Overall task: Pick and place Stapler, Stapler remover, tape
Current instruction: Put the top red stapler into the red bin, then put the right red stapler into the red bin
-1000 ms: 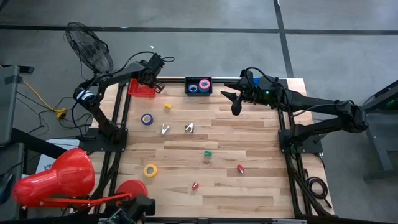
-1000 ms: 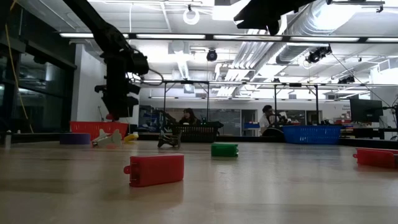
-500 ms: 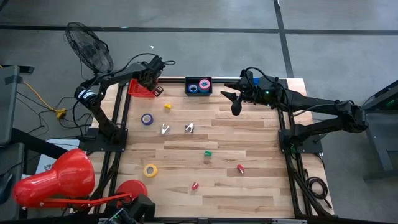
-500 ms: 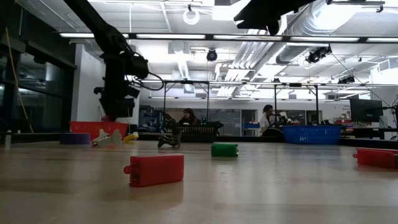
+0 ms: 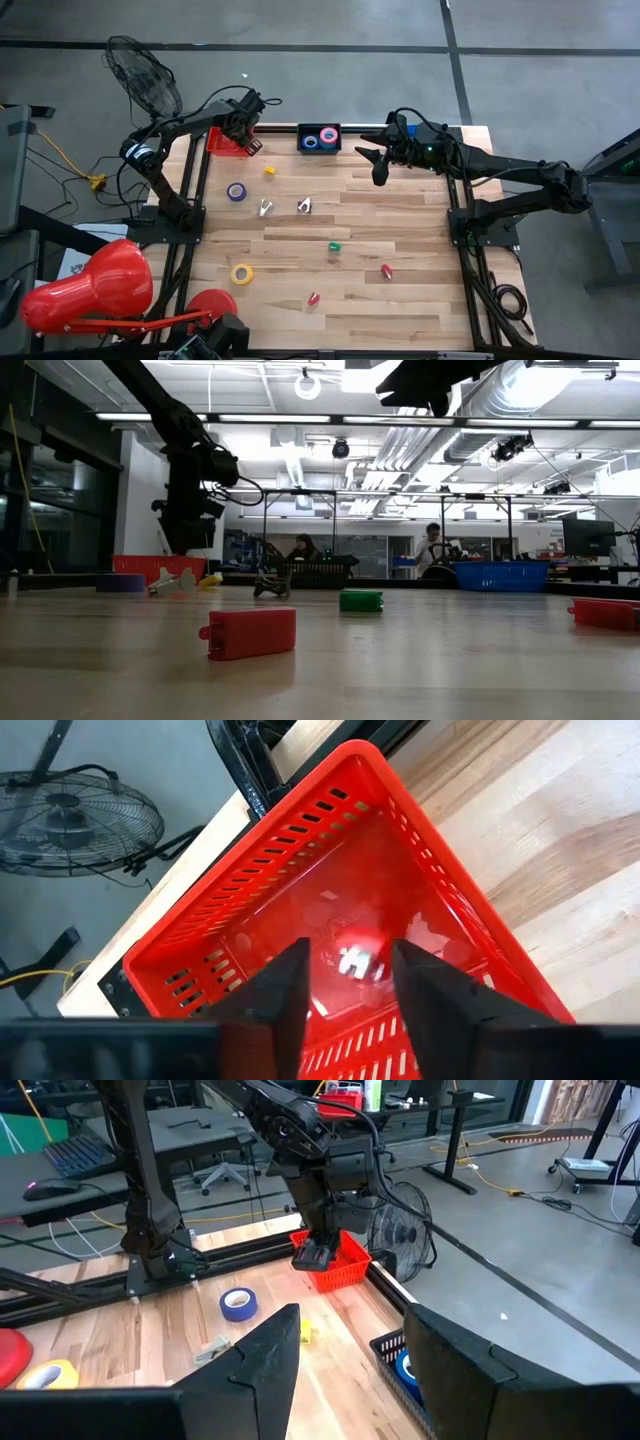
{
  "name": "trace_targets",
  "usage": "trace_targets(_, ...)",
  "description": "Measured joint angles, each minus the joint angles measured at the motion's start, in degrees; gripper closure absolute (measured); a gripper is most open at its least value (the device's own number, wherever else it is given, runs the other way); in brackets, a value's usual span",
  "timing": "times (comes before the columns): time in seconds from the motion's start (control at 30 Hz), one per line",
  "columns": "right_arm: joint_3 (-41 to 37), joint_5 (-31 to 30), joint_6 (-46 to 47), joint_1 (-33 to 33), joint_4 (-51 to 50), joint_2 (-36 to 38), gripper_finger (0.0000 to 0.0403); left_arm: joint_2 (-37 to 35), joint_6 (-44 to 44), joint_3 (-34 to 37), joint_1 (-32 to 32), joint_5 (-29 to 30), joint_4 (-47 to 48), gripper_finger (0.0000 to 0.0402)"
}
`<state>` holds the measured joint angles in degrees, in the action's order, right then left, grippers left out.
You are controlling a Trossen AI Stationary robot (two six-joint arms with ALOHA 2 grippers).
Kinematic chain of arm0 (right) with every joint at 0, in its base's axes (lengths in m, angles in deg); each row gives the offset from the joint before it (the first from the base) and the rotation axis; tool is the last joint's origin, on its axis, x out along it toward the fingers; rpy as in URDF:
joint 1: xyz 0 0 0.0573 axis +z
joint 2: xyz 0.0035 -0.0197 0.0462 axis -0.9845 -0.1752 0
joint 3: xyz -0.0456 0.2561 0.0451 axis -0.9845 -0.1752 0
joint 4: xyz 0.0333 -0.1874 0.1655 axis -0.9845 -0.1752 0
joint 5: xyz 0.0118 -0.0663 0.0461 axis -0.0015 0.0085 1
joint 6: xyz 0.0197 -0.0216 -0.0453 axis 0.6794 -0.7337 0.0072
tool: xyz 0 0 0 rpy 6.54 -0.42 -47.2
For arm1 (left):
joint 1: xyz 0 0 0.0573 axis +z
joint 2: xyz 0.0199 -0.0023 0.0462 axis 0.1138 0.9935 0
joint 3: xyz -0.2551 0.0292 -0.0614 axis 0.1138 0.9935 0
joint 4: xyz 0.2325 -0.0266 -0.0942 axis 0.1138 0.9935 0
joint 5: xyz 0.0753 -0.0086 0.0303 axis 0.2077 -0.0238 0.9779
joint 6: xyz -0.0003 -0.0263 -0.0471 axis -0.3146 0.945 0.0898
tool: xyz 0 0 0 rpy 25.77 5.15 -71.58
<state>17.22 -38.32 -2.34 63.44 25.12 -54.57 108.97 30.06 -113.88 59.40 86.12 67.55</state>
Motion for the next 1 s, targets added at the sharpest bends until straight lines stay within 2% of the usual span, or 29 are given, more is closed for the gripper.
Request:
trace_targets(0.17, 0.0, 0.15, 0.02, 0.0, -1.02, 0.0, 0.0231, 0.0, 0.0, 0.0, 0.0, -0.04, 0.05, 0.0206)
trace_targets(0.3, 0.0, 0.17, 0.04, 0.0, -2.77, 0.0, 0.0231, -0.17, -0.47, -0.07, 0.0, -1.47, 0.11, 0.0184)
trace_targets(0.47, 0.0, 0.19, 1.08, 0.0, -5.92, 0.0, 0.0231, -0.95, -1.77, -0.9, -0.01, -5.38, 0.67, 0.0181)
trace_targets(0.63, 0.0, 0.66, 7.25, 0.0, -10.75, 0.0, 0.0231, -3.11, -2.71, -0.92, -2.01, -7.97, 0.09, 0.0181)
trace_targets(0.87, 0.0, 6.34, 16.99, 0.04, -21.36, 0.0, 0.0231, -5.74, -7.89, -0.98, -9.04, -12.39, -5.08, 0.0181)
trace_targets(1.0, 0.0, 7.08, 22.02, 1.74, -30.16, 0.0, 0.0231, -6.64, -7.85, -0.98, -13.67, -12.97, -7.85, 0.0181)
